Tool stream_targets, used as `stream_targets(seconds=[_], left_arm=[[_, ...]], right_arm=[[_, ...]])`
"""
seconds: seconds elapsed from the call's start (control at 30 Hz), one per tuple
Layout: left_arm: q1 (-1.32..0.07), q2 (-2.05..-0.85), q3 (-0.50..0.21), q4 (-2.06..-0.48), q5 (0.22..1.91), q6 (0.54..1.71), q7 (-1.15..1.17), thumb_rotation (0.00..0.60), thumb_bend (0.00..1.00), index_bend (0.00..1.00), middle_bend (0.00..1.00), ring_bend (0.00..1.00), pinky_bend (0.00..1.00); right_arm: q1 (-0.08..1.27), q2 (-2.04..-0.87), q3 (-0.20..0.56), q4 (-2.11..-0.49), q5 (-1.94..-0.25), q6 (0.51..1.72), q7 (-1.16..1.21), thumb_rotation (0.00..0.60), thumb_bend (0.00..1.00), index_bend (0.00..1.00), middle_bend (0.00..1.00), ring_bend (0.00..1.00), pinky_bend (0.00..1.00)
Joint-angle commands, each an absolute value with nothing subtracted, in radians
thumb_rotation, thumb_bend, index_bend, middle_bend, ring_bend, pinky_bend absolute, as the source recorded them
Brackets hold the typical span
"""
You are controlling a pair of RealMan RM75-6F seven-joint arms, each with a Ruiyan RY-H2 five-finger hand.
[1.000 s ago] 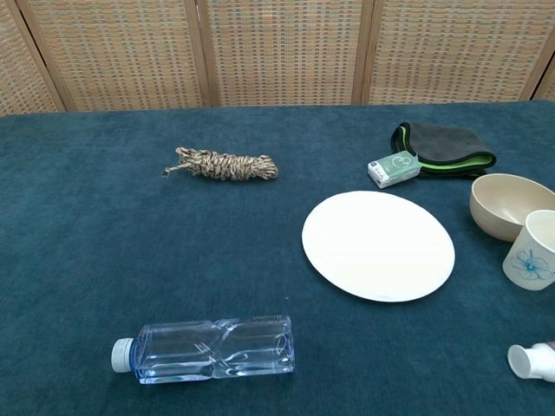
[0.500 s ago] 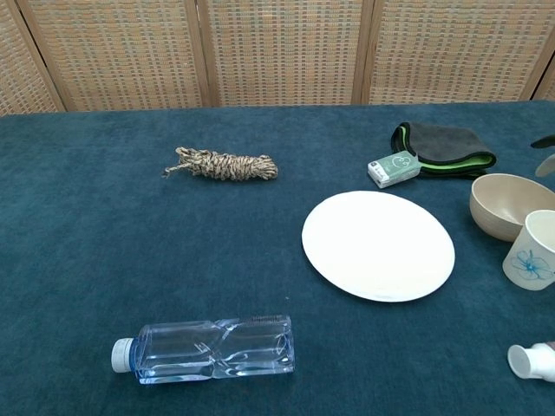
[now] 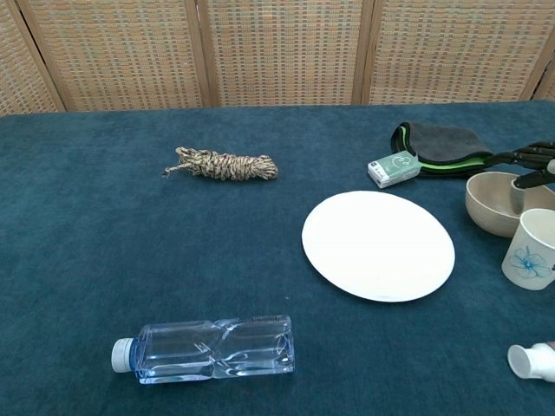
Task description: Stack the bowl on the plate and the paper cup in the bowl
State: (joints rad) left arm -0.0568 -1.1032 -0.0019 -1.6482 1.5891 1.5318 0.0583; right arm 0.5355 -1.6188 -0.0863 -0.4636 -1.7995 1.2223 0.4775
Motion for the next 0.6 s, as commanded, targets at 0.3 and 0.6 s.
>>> stream_targets(seconds=[0.3,0.6], left_arm=[[-0.06,-1.102,-0.004,-1.648,1.581,1.525,0.056,0.6,0.0,0.0,0.0,0.0,0.0],[-0.06,-1.102,-0.004,-1.648,1.576,1.524,0.056,0.6,0.0,0.0,0.0,0.0,0.0]], right_arm=[[0.549,-1.641,-0.09,-0.444,-1.767,1.215,0.515,0.6,0.49,0.63,0.0,0.0,0.0],[0.556,-1.593,-0.057,-0.462,-1.735,1.317,0.51,0.6,0.49,0.63,0.0,0.0,0.0]])
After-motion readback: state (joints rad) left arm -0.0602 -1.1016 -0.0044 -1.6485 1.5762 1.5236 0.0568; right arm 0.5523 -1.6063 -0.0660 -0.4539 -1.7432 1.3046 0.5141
